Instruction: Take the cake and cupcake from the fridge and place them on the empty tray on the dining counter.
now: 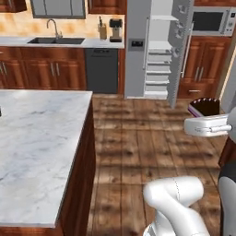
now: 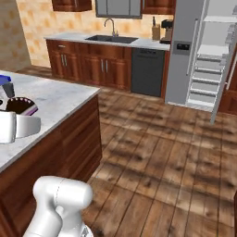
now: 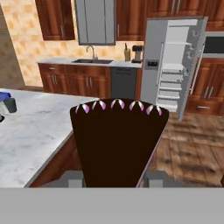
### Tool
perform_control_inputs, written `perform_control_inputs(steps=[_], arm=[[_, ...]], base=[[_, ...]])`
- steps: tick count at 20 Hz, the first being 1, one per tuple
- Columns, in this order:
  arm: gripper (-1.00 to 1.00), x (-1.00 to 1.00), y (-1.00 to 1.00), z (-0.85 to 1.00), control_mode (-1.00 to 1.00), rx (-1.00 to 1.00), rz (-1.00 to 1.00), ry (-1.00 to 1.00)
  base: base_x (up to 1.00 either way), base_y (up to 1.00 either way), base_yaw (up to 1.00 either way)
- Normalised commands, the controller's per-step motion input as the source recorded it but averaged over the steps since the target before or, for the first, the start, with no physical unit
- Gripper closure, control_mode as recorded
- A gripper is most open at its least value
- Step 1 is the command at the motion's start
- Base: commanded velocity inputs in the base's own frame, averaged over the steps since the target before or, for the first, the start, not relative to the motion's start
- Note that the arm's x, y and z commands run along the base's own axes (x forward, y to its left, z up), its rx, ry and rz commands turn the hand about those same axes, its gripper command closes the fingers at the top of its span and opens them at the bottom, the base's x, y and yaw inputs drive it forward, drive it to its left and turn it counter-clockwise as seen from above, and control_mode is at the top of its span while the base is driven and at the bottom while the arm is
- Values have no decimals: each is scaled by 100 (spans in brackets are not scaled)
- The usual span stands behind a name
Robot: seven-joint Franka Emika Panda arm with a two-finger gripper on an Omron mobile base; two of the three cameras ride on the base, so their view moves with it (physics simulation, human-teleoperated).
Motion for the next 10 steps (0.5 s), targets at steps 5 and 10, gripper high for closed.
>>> perform_control_inputs(steps=[5, 10], arm=[[100, 0, 0, 0, 100, 0, 0, 0], [100, 0, 0, 0, 100, 0, 0, 0]], base=[[-100, 65, 1], [-61, 100, 5]])
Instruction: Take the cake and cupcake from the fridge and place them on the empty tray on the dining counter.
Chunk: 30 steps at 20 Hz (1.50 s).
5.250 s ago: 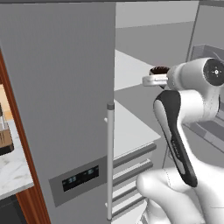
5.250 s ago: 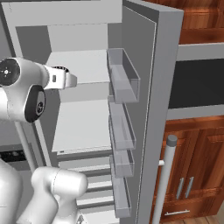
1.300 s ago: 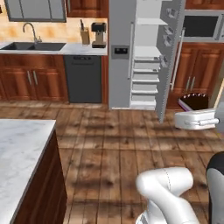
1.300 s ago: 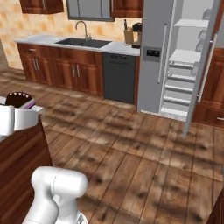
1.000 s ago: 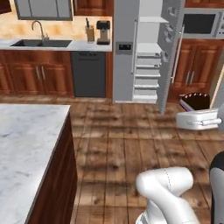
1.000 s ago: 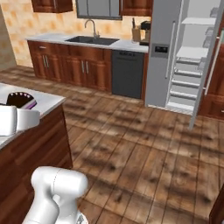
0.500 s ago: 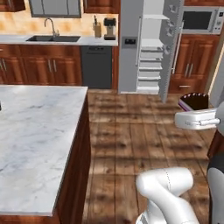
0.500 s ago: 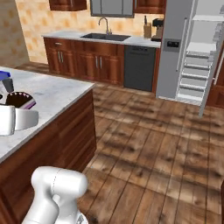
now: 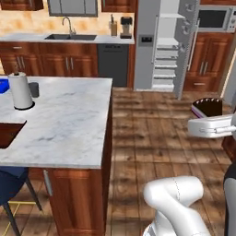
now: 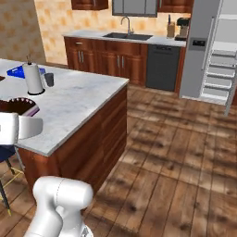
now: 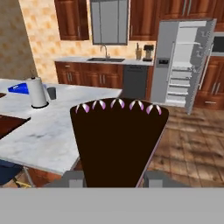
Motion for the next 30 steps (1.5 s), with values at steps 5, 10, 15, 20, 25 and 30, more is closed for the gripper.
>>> perform_control_inputs(steps=[5, 10, 15, 20, 25, 30], arm=[[100, 0, 0, 0, 100, 0, 0, 0], [100, 0, 0, 0, 100, 0, 0, 0], [100, 0, 0, 0, 100, 0, 0, 0], [100, 0, 0, 0, 100, 0, 0, 0], [100, 0, 0, 0, 100, 0, 0, 0], [100, 0, 0, 0, 100, 0, 0, 0]], base=[[-10, 100, 2], [0, 100, 11], [14, 100, 23], [52, 45, 33], [99, 2, 17], [100, -2, 28]])
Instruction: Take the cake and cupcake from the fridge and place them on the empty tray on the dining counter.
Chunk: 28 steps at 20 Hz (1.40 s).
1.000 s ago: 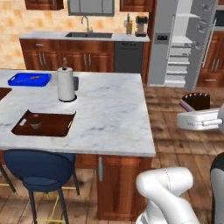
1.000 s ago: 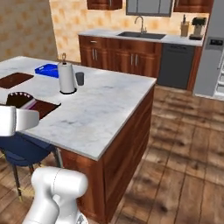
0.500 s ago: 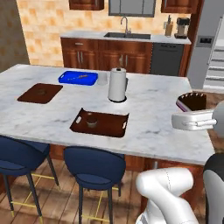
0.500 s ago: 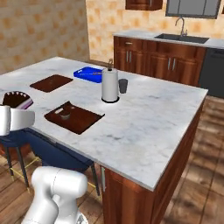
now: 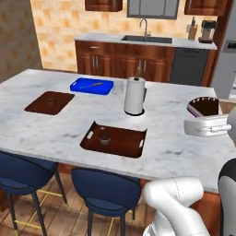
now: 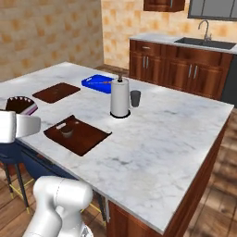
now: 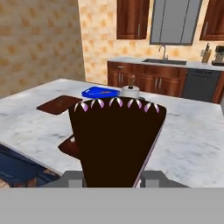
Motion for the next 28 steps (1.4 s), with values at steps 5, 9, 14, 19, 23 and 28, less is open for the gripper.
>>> perform_control_inputs(steps=[5, 9, 14, 19, 23, 28], arm=[[100, 0, 0, 0, 100, 0, 0, 0], [100, 100, 0, -38, -100, 24, 30, 41], [100, 100, 15, -52, -100, 15, 19, 40], [100, 75, 31, -65, -100, 8, 14, 10], [100, 25, 3, -76, -100, 1, 5, 1], [100, 48, 1, -70, -100, 0, -3, 9]], base=[[100, -3, 44], [0, 0, 0], [0, 0, 0], [0, 0, 0], [0, 0, 0], [0, 0, 0]])
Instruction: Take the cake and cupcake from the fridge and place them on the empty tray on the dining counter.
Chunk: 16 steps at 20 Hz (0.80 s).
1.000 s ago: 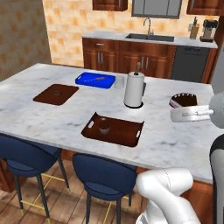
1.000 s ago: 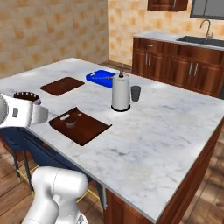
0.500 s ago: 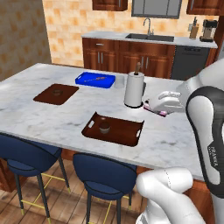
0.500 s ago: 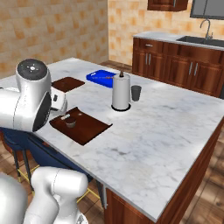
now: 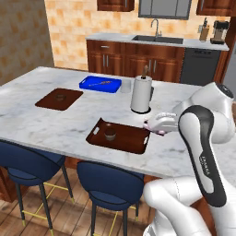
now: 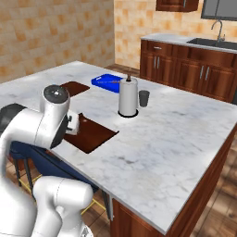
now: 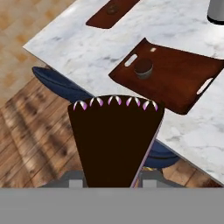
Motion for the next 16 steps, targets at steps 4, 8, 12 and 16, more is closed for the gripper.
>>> perform_control_inputs(steps=[4, 8, 12, 16], arm=[[100, 62, 1, -64, -100, -1, -12, 20], [100, 60, 1, -60, -100, -8, -22, 21], [100, 68, 0, -32, -100, -13, -20, 10], [100, 51, -9, -31, -100, -9, -5, 4]], base=[[0, 0, 0], [0, 0, 0], [0, 0, 0], [0, 0, 0]])
